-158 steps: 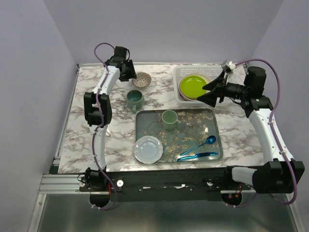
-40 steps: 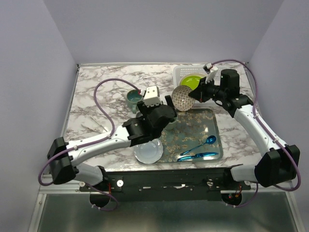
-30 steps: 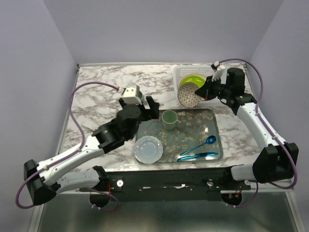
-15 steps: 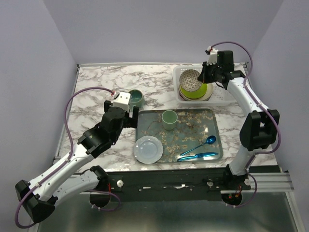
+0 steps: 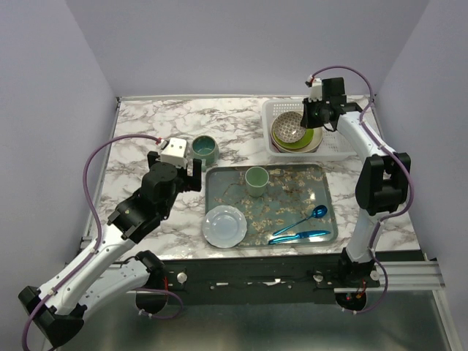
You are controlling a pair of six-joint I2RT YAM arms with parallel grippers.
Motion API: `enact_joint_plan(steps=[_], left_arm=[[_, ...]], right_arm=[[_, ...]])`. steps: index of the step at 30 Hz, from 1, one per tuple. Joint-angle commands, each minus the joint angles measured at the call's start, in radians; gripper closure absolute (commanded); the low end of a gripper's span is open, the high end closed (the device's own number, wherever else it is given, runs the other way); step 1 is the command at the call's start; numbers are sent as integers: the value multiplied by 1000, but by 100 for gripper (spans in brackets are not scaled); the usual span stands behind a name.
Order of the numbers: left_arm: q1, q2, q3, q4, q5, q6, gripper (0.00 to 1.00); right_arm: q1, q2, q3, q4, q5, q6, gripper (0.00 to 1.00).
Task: Place the mixed dishes into the plastic bin
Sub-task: Place the bowl in the plastic bin.
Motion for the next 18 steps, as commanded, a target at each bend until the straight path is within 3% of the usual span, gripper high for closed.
enact_joint_plan(steps=[1, 12, 18], left_arm=[[28, -23, -14, 15, 50, 0, 1], [91, -9, -16, 20, 141, -19, 1], [198, 21, -14, 35, 324, -63, 1]], right_arm=[[-1, 18, 60, 6, 22, -12, 81], [-2, -11, 66, -5, 8, -19, 51], [-2, -135, 10, -5, -76, -69, 31]])
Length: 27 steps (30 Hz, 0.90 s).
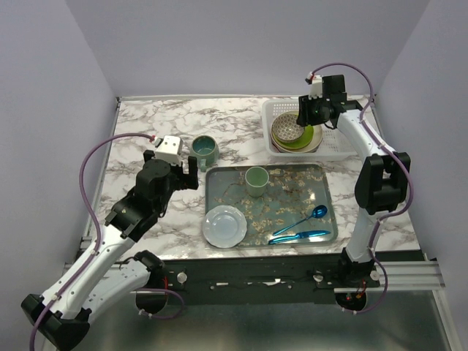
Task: Place the mixed dishes into the plastic bin
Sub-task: Place the bowl in the plastic bin, then pick up the cup at the center of the board.
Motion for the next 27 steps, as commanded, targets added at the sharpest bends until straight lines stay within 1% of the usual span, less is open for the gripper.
enact_joint_plan(steps=[1, 2, 3, 4, 5, 6, 8, 9, 12, 13, 14, 15, 17, 20, 21, 23, 24, 25, 27], left_arm=[[119, 34, -9, 34, 207, -48, 1], [143, 42, -10, 44, 282, -61, 1], [172, 51, -12, 51, 316, -71, 1], [193, 69, -13, 59, 365, -96, 1], [238, 82, -15, 74, 438, -108, 1], [256, 92, -17, 83, 471, -120, 1], [310, 134, -18, 111, 532, -163, 1], [325, 149, -20, 122, 572, -180, 1], [396, 224, -4, 156, 635, -246, 1], [411, 267, -1, 165, 647, -263, 1], [425, 293, 5, 177, 657, -277, 1], [443, 318, 13, 179, 666, -297, 1], [450, 397, 51, 163, 675, -297, 1], [451, 474, 108, 143, 618, -299, 1], [451, 493, 124, 133, 597, -292, 1], [450, 560, 192, 98, 543, -268, 1], [450, 585, 218, 85, 532, -256, 1], [451, 643, 270, 74, 528, -237, 2], [450, 712, 331, 24, 532, -211, 9]], right_arm=[[-1, -180, -56, 1, -98, -70, 29], [-2, -206, -78, 1, -121, -82, 27], [-1, -231, -99, 2, -179, -96, 25], [-2, -287, -121, 5, -209, -119, 24], [-3, -314, -177, 10, -238, -127, 24], [-1, -341, -205, 19, -313, -136, 22], [-1, -413, -283, 44, -379, -150, 21], [-1, -430, -302, 51, -442, -150, 21], [-1, -490, -352, 62, -538, -165, 20], [-1, -504, -365, 73, -562, -173, 20], [-1, -515, -380, 81, -585, -176, 18], [-2, -535, -406, 91, -637, -180, 18], [-1, -544, -420, 102, -681, -196, 18], [-2, -555, -434, 102, -783, -219, 18], [-1, -556, -439, 102, -839, -225, 18], [-1, -564, -449, 102, -882, -240, 18], [-1, -567, -452, 102, -914, -245, 18], [-1, -575, -455, 104, -925, -251, 18], [-1, -584, -469, 110, -961, -251, 18]])
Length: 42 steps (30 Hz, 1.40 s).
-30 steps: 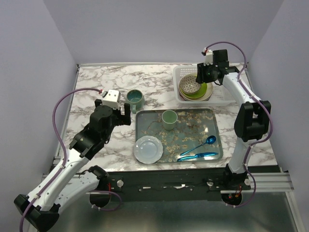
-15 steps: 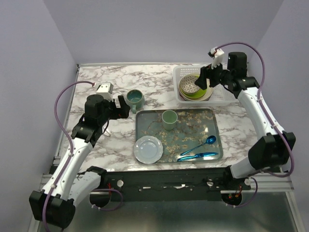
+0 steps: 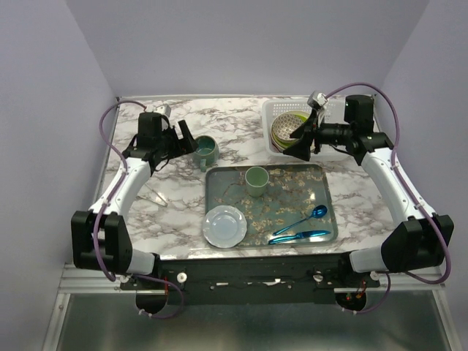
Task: Place the mixed dishes into the plastic bin
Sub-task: Pick up the cup at the center of the board.
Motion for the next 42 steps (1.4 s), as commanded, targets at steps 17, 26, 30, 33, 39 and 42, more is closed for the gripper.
enact_joint_plan(steps=[17, 26, 30, 33, 39, 42], left_arm=[[-125, 677, 771, -487, -410, 314, 41], [-169, 763, 852, -542, -452, 396, 53], [-174, 791, 866, -553, -467, 412, 59], [-174, 809, 869, -556, -476, 415, 74], [-174, 792, 881, -561, -502, 404, 100], [-174, 756, 881, -552, -512, 389, 100]], right_arm=[[-1, -107, -62, 67, -218, -29, 18], [-2, -105, -65, 68, -224, -35, 18], [-1, -107, -65, 67, -223, -35, 18], [-1, -107, -66, 67, -224, -36, 18], [-1, -104, -66, 67, -224, -38, 18], [-1, -105, -68, 67, -223, -36, 18]])
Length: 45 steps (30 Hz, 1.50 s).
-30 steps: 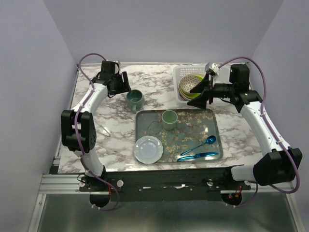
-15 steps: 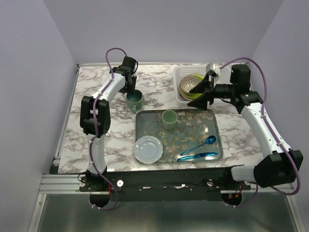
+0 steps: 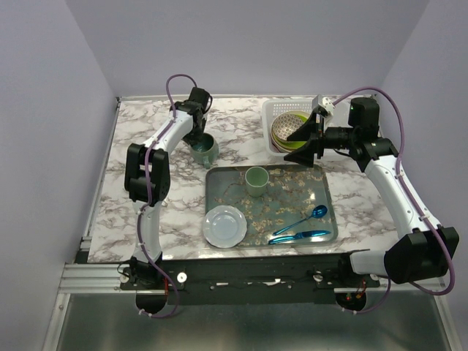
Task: Place the mixed dishes into the plastic bin
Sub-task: Pick up the cup at the center of the board.
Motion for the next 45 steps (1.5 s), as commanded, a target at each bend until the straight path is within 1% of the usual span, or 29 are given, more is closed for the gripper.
enact_joint_plan(steps=[1, 3, 6, 7, 12, 13, 14, 16, 19, 20, 22, 25, 27, 28, 32, 34, 35, 37, 41, 45], left_arm=[[1, -66, 23, -1, -39, -19, 100], [-1, -100, 8, 20, -50, -38, 100], [-1, -196, -58, 86, -77, -76, 100], [-1, -259, -110, 108, -83, -84, 100], [-5, -451, -273, 254, -80, -145, 100], [-10, -514, -328, 272, -86, -168, 100], [-23, -546, -357, 312, -93, -180, 100], [-42, -626, -432, 341, -96, -220, 100], [-89, -715, -513, 376, -103, -278, 100], [-106, -735, -535, 402, -129, -320, 100], [-171, -787, -586, 418, -151, -358, 100], [-270, -833, -627, 452, -227, -443, 100], [-315, -842, -630, 456, -290, -502, 100], [-358, -846, -629, 456, -307, -519, 100], [-442, -816, -604, 465, -320, -568, 100], [-476, -794, -591, 465, -359, -593, 100], [-509, -784, -578, 464, -372, -601, 100], [-537, -766, -563, 458, -402, -616, 100], [-597, -702, -491, 397, -502, -662, 100], [-646, -648, -428, 346, -548, -691, 100]], right_arm=[[-1, -21, -16, 15, -26, -12, 18], [-1, -21, -16, 17, -24, -10, 18], [-2, -21, -16, 17, -17, -10, 18], [-3, -21, -16, 15, -10, -8, 18], [-1, -24, -13, 17, 13, 1, 18], [1, -24, -10, 15, 28, 5, 18], [1, -25, -7, 17, 37, 16, 18], [2, -25, -2, 17, 66, 30, 18], [8, -27, 6, 20, 117, 65, 18], [13, -32, 7, 23, 134, 83, 18], [31, -35, 12, 26, 186, 100, 18], [51, -45, 15, 31, 258, 126, 18], [73, -56, 16, 31, 292, 139, 18], [79, -59, 16, 31, 324, 140, 18], [114, -73, 15, 28, 379, 142, 19], [126, -79, 15, 23, 410, 137, 19], [137, -81, 13, 23, 419, 134, 19], [145, -84, 13, 20, 451, 133, 19], [166, -85, 15, 17, 516, 130, 19], [194, -76, 16, 12, 576, 123, 19]])
